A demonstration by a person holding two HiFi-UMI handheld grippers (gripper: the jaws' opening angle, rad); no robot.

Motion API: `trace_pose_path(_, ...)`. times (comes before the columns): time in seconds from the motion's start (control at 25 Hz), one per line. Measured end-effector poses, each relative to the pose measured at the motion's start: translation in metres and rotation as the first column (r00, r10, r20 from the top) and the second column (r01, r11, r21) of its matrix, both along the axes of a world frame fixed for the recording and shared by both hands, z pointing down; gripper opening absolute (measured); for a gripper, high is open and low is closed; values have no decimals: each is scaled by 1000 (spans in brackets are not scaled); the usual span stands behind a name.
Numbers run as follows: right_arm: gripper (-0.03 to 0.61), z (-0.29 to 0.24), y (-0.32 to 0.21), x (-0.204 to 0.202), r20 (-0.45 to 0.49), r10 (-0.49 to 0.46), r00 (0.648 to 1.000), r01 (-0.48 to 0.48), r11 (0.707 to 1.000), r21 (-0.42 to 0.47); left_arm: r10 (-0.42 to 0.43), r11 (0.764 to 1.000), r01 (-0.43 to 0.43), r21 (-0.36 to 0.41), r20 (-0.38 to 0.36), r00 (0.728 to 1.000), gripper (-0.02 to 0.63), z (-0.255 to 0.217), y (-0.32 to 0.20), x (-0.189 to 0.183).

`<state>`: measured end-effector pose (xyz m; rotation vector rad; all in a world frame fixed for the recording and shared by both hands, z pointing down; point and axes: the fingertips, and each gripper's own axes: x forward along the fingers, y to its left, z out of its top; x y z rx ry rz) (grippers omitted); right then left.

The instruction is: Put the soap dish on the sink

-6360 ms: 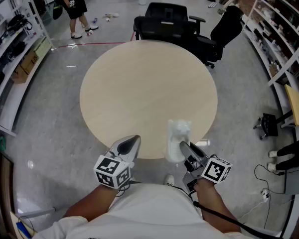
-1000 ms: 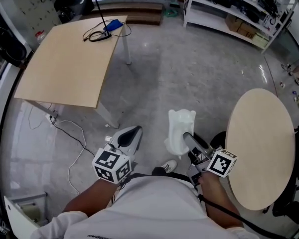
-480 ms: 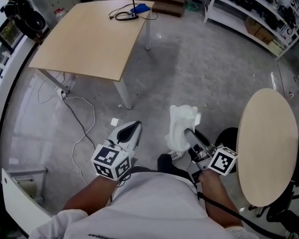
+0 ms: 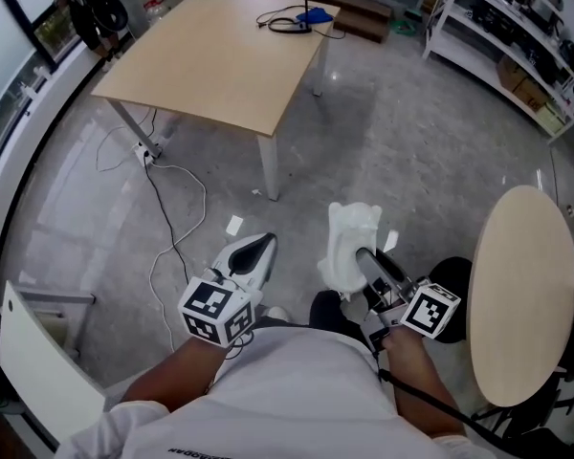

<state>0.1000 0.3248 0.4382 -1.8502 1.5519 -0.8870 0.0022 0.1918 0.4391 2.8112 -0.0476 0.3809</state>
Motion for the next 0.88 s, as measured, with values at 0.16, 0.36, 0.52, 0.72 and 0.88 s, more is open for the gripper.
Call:
trace_pose_path(0.16,141,-6,-18,-13,-7,-72,997,72,997,0,-77,997,77,3,-4,997,9,-5,-13,-24)
trace_pose_path(0.36,141,-14,-55,-29,-31,-188,982,188,982,-2,-199,980,199,5,-26,980,9,-13,-39,-58)
trace_pose_path(0.52,140,-19,-94,-47,-49,-296,954,296,955,-1,-314,950,314,1,-26,949,8,-9,-64,-93)
trace_pose_path(0.72,140,-21,-130,-73,-57,-407,911,408,913,-7,-434,901,434,-7,-29,901,9,-7,-87,-131)
trace_pose_path(0.88,140,-21,-156,-85,-57,-484,873,483,875,-22,-521,853,521,-27,-21,853,8,-2,-100,-154)
